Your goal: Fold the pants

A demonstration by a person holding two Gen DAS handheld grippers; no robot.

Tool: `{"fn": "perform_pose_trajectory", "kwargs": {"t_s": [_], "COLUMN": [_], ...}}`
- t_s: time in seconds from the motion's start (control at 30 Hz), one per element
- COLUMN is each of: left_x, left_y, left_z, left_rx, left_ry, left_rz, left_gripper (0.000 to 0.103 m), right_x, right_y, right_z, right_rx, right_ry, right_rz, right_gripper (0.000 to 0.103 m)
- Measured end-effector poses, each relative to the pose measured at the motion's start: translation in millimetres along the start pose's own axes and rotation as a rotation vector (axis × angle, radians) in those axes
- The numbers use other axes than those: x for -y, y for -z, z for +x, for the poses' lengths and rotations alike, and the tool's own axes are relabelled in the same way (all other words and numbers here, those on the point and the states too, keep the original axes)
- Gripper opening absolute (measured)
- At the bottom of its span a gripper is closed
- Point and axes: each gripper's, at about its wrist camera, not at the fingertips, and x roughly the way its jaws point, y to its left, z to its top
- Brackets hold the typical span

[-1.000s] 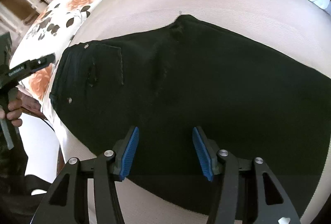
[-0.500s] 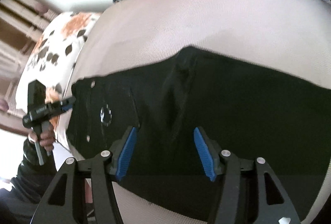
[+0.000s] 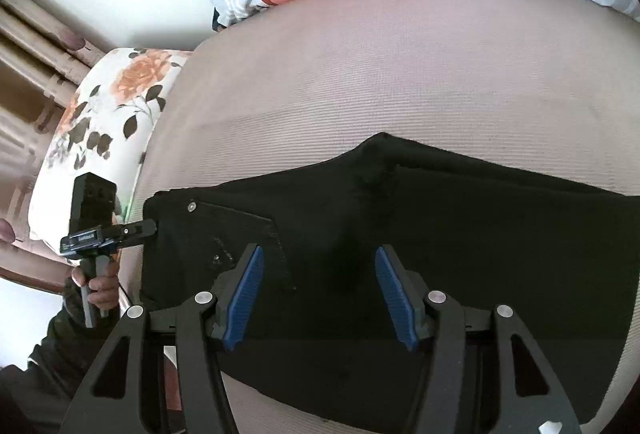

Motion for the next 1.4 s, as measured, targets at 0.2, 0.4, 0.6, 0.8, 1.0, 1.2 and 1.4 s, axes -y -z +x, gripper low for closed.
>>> {"fn": "perform_pose_trajectory", "kwargs": {"t_s": [0.2, 0.4, 0.6, 0.8, 1.0, 1.2, 1.4], "left_x": [2, 22, 78, 145, 215, 260, 301], "left_y": [0, 12, 27, 42, 50, 51, 47], "left_z": [5, 11, 6, 6, 39, 82, 135], "left_rx": [0.068, 0.205, 0.289, 0.342, 0.353, 0.330, 0.308], "left_ry": [0.011, -0.160, -0.356, -0.359, -0.347, -0.316, -0.299], "left_rz": [-0.001, -0.076, -0.127, -0.134, -0.089, -0.092, -0.043], "left_gripper": [0.057, 0.031, 0.014, 0.011, 0.011, 0.011, 0.011], "right_x": [-7, -10, 12, 53, 97, 131, 164], "right_y": [3, 7, 14, 26, 39, 54, 68], "right_z": [7, -1, -38, -75, -96, -114, -131], "right_rx": [0.001, 0.028, 0.112, 0.190, 0.227, 0.259, 0.294], "right_ry": [-0.034, -0.061, -0.058, -0.045, -0.043, -0.035, -0.019], "right_rz": [0.000, -0.014, 0.009, 0.065, 0.123, 0.149, 0.196], "right_gripper": [0.056, 0.056, 0.056, 0.058, 0.059, 0.059, 0.059]}}
